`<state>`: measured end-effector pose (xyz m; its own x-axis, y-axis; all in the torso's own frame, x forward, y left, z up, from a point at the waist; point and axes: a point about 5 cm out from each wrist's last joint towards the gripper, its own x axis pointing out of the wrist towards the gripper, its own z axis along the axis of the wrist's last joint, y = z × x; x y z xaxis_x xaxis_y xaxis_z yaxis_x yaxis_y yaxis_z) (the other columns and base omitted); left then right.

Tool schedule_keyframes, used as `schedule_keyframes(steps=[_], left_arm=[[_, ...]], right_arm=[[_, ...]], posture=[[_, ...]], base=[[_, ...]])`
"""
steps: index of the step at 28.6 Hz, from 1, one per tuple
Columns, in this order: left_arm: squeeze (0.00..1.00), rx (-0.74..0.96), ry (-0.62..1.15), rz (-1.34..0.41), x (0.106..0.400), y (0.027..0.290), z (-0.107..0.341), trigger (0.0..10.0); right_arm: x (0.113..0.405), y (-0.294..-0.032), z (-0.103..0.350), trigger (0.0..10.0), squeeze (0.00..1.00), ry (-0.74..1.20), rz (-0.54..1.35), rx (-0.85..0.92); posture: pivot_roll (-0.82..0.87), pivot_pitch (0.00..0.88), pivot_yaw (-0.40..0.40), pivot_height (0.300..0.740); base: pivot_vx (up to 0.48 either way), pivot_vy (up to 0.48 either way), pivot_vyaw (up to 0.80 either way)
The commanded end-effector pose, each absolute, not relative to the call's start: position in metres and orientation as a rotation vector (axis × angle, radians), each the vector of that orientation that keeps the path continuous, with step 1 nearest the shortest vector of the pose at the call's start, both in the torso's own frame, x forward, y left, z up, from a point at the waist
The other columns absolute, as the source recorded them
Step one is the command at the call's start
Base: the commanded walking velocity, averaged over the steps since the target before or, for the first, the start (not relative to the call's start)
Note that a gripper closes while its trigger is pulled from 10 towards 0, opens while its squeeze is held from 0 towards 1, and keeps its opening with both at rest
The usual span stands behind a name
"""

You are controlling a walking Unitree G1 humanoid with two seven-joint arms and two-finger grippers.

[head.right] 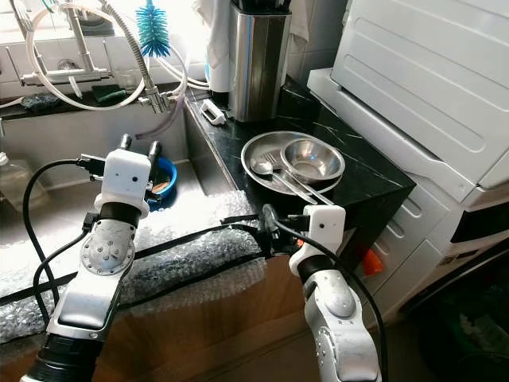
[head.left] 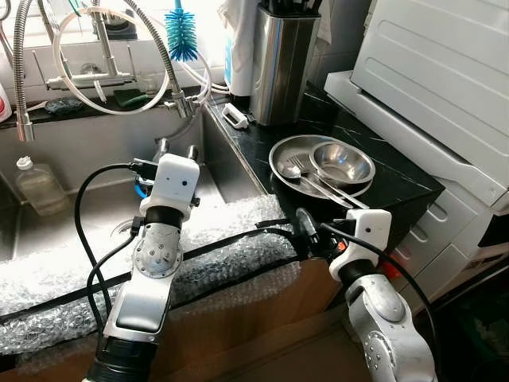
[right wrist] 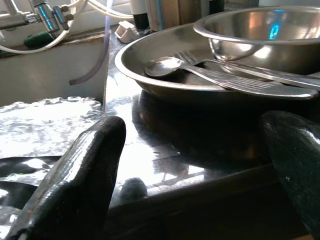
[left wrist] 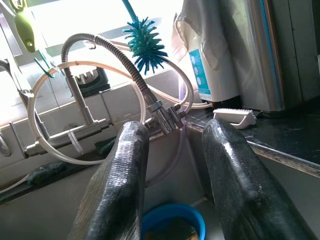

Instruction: Kitchen organization

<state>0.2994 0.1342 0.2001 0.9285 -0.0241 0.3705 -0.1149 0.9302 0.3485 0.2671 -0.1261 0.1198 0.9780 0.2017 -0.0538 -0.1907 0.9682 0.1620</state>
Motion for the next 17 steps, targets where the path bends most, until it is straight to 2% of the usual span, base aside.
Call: schedule_keyframes(steps=[1,17], left_arm=[[0.00,0.379,-0.408,0.044,0.2993,0.1298,0.2047,10.0],[0.00,0.377,-0.411,0.050,0.2990,0.1305,0.2050,10.0]], right_arm=[[0.2697,-0.1259,0.1268,10.0,0.00,0.036,0.207,0.160],[0.2722,-0.1199,0.1357,10.0,0.00,-0.014,0.243,0.186]], posture=[[-0.02,0.000,-0.110,0.740],[-0.02,0.000,-0.110,0.740]], base=[[0.000,0.000,0.00],[0.000,0.000,0.00]])
